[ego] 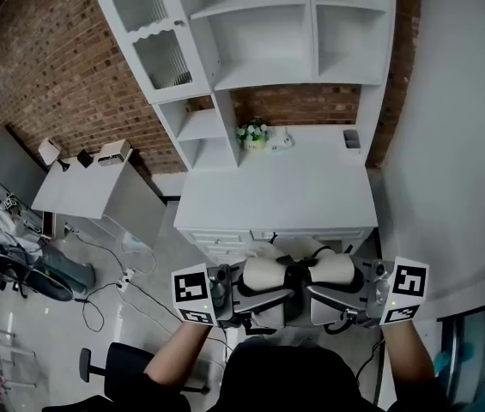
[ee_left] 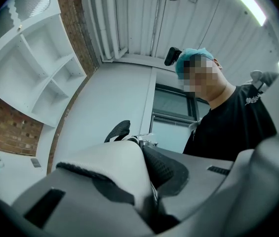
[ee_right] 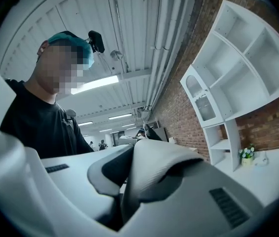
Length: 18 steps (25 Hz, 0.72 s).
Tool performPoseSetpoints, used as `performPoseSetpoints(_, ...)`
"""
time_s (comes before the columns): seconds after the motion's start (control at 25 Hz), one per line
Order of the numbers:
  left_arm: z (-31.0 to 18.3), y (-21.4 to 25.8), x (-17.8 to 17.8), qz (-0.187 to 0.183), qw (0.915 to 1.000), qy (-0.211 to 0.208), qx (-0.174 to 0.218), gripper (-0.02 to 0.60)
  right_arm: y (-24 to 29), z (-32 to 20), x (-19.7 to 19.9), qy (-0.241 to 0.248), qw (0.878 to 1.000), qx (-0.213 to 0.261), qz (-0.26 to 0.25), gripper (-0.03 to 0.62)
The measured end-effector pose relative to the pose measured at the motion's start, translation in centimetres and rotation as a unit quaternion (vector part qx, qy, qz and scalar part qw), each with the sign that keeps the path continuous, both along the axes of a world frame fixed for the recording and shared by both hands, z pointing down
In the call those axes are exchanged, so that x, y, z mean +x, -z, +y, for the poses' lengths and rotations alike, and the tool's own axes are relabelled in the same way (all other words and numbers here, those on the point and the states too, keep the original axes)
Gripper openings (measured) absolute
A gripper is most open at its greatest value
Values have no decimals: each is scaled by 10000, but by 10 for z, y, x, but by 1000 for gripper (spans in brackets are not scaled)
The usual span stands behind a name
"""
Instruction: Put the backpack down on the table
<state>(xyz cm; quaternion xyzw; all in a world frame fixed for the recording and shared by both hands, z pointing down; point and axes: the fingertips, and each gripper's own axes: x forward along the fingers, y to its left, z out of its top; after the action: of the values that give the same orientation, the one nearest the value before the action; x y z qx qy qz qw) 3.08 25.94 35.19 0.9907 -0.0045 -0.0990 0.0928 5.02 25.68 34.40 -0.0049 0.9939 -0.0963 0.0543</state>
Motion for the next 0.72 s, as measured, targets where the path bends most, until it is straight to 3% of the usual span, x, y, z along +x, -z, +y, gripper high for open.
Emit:
performPoseSetpoints(0.32, -15, -9, 19, 171, 9995, 246, -63, 60, -7, -17, 17, -8, 10000, 64, -35, 48)
performPoseSetpoints(0.72, -57, -18, 25, 247, 9996, -92, -110, 60, -15, -61, 24, -265, 9996, -106, -14, 48)
